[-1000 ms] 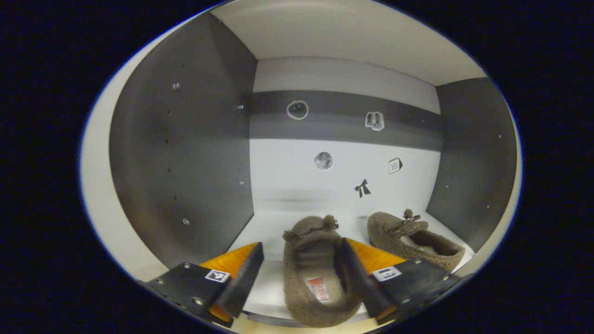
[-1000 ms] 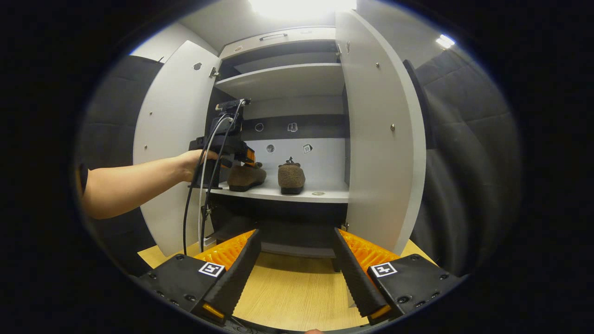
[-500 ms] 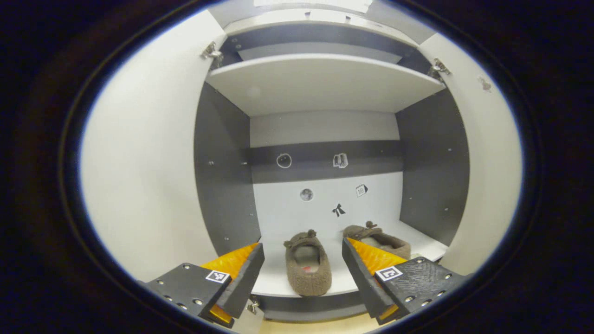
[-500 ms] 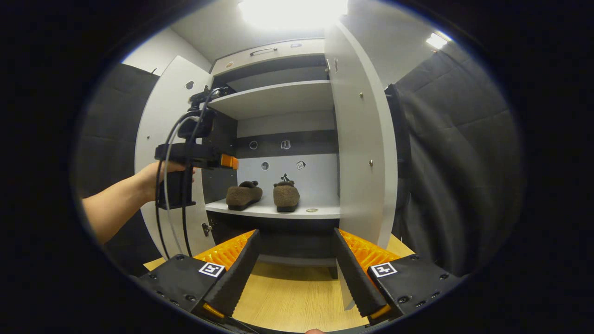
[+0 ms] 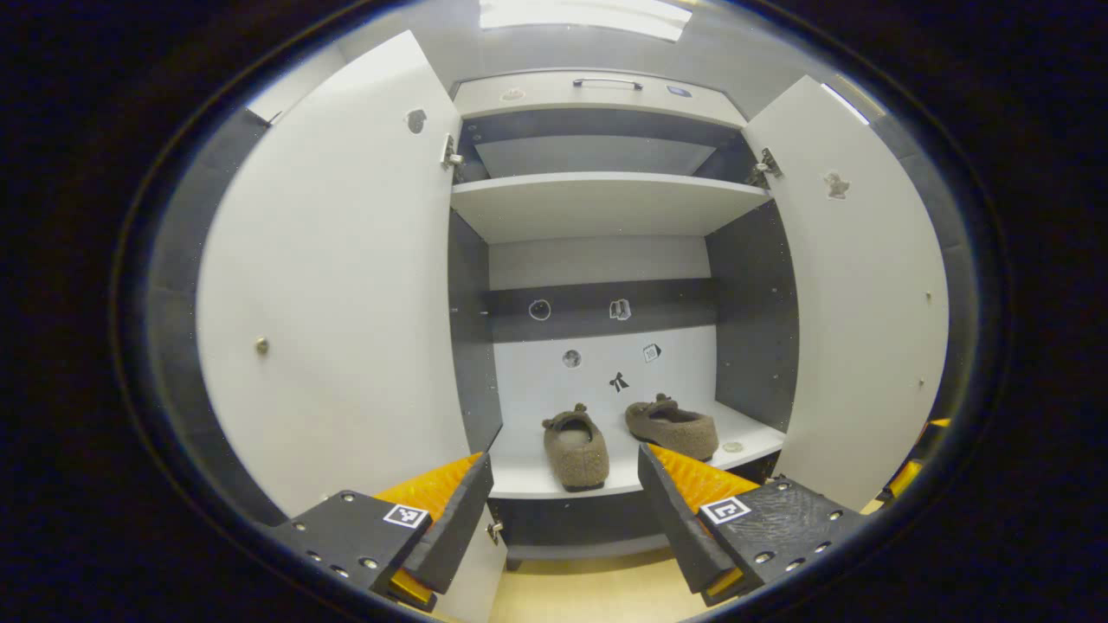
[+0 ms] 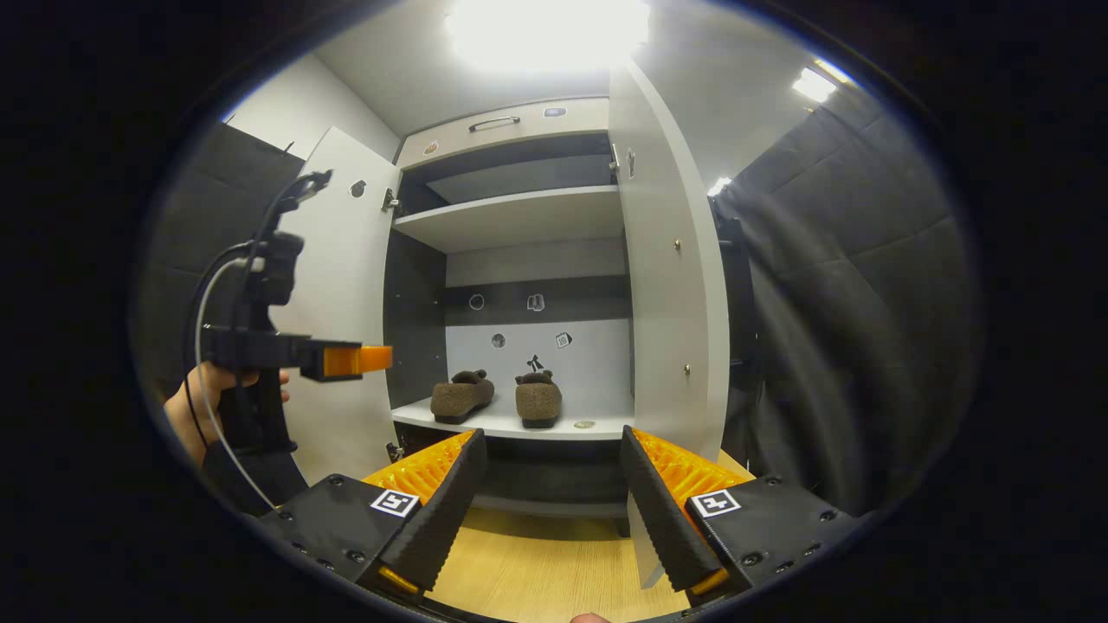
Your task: Grab one shoe with the right hand and put it into the shoe cabinet, grab the other shoe with the left hand and put it into the shoe cabinet; then close the right door with the right hand and the left door with the left hand.
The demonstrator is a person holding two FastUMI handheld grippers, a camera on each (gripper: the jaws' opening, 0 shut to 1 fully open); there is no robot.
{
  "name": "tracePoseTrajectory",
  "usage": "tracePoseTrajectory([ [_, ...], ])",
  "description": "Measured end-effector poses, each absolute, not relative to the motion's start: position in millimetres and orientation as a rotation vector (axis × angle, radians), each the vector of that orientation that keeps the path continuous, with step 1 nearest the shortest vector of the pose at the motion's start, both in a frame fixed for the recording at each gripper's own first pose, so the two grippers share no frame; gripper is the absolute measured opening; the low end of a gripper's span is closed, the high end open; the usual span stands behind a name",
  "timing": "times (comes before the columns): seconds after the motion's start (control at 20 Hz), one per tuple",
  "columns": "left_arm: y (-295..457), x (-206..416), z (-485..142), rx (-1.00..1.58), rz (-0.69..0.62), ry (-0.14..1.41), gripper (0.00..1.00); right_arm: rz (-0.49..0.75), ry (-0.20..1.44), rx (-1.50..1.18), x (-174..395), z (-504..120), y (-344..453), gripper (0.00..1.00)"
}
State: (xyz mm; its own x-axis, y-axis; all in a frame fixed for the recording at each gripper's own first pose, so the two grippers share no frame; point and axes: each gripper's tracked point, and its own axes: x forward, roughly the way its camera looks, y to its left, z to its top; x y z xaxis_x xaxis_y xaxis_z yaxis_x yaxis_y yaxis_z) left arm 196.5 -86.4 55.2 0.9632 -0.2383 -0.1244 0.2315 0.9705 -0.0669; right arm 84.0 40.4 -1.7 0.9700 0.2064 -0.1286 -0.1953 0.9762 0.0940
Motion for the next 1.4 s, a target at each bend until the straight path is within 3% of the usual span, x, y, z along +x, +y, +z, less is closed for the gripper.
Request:
tracePoseTrajectory([
  [0.75,-26,85,42,-0.077,-0.193,0.139,1.0,0.198,0.118,0.09,71,18,34,0.98],
  [1.0,-11,79,36,-0.08,-0.182,0.155,1.0,0.085,0.099,0.035,73,35,-19,0.98],
  [1.4,3,81,28,-0.118,-0.167,0.166,1.0,-0.215,0.065,-0.057,79,62,-136,0.98],
])
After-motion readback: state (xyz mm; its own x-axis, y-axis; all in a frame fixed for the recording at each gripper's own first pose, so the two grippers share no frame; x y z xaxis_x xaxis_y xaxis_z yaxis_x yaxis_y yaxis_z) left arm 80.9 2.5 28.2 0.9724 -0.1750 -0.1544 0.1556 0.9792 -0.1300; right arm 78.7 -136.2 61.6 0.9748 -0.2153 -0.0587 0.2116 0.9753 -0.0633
